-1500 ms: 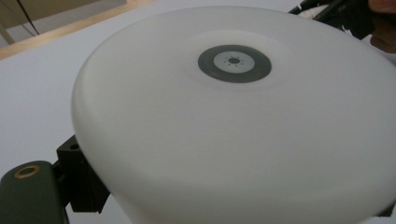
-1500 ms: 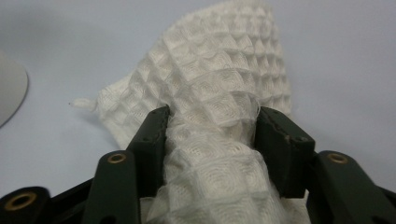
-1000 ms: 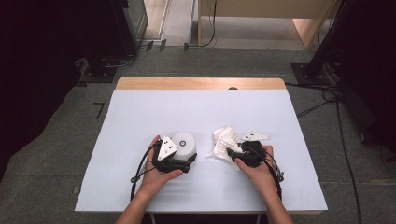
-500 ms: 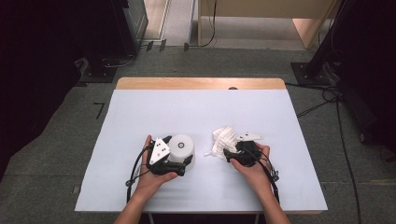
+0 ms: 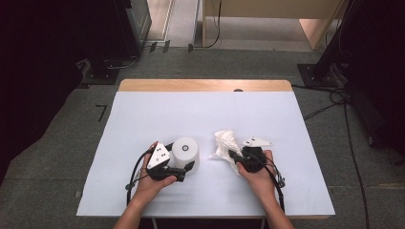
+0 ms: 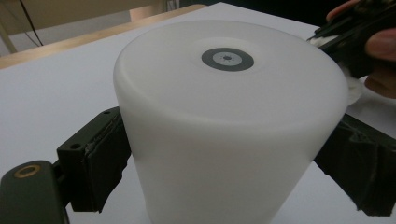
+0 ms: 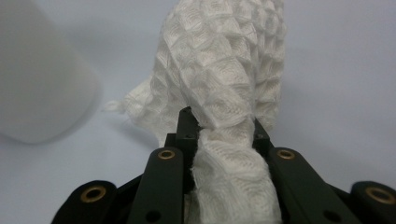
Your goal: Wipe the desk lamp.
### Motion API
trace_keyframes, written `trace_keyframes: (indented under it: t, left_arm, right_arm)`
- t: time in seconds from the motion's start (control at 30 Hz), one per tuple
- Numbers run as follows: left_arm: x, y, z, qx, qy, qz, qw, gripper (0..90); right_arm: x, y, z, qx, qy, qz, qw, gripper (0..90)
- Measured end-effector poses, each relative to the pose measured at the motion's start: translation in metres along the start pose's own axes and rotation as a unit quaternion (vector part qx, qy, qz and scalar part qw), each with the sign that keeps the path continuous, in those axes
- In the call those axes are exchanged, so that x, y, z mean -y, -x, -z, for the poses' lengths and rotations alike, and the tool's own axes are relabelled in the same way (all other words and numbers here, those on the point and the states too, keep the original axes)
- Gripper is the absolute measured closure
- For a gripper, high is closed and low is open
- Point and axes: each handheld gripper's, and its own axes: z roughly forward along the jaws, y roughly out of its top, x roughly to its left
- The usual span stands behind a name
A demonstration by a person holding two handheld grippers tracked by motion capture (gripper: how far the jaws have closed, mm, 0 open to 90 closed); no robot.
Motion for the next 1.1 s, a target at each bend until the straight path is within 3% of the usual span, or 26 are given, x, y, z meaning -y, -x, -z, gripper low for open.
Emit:
trace_keyframes:
  t: [0.1,0.2,0.3,0.37,0.43,0.5,0.63,0.77,0.9,1.03,1.1]
  left_arm:
    - [-0.003,0.001,-0.002,0.0,-0.006,0.013,0.9999,8.7]
    - [-0.007,0.004,-0.003,0.02,-0.004,0.026,0.9995,8.8]
    - [-0.011,0.006,-0.002,0.029,0.006,0.043,0.9986,11.8]
    - [-0.012,0.003,-0.001,0.025,0.017,0.061,0.9977,17.4]
    - [-0.01,0.0,-0.001,0.015,0.018,0.066,0.9976,26.0]
    - [-0.006,-0.004,-0.003,0.013,0.014,0.066,0.9977,29.1]
    - [-0.003,-0.007,-0.008,0.036,0.003,0.051,0.998,13.0]
    - [-0.003,-0.005,-0.01,0.037,0.0,0.042,0.9984,9.3]
    - [-0.008,-0.002,-0.011,0.037,-0.005,0.029,0.9989,8.0]
    - [-0.009,0.001,-0.012,0.033,-0.01,0.018,0.9992,8.1]
    - [-0.009,0.002,-0.013,0.03,-0.011,0.014,0.9994,8.2]
  right_arm:
    - [-0.011,-0.025,0.012,-0.015,0.048,0.029,0.9983,75.0]
    - [-0.018,-0.047,0.022,-0.028,0.093,0.043,0.9944,74.7]
    - [-0.019,-0.064,0.027,-0.025,0.108,0.055,0.9923,74.7]
    - [-0.017,-0.071,0.026,-0.017,0.106,0.067,0.9919,74.5]
    - [-0.015,-0.07,0.023,-0.016,0.1,0.068,0.9925,74.4]
    - [-0.012,-0.065,0.016,-0.036,0.082,0.05,0.9947,74.3]
    - [-0.005,-0.06,0.003,-0.06,0.068,0.046,0.9948,73.9]
    - [-0.005,-0.061,0.001,-0.067,0.066,0.046,0.9945,73.8]
    - [-0.009,-0.066,0.01,-0.068,0.085,0.057,0.9924,73.8]
    - [-0.017,-0.074,0.026,-0.056,0.124,0.088,0.9868,73.8]
    - [-0.017,-0.075,0.024,-0.05,0.116,0.098,0.9871,73.8]
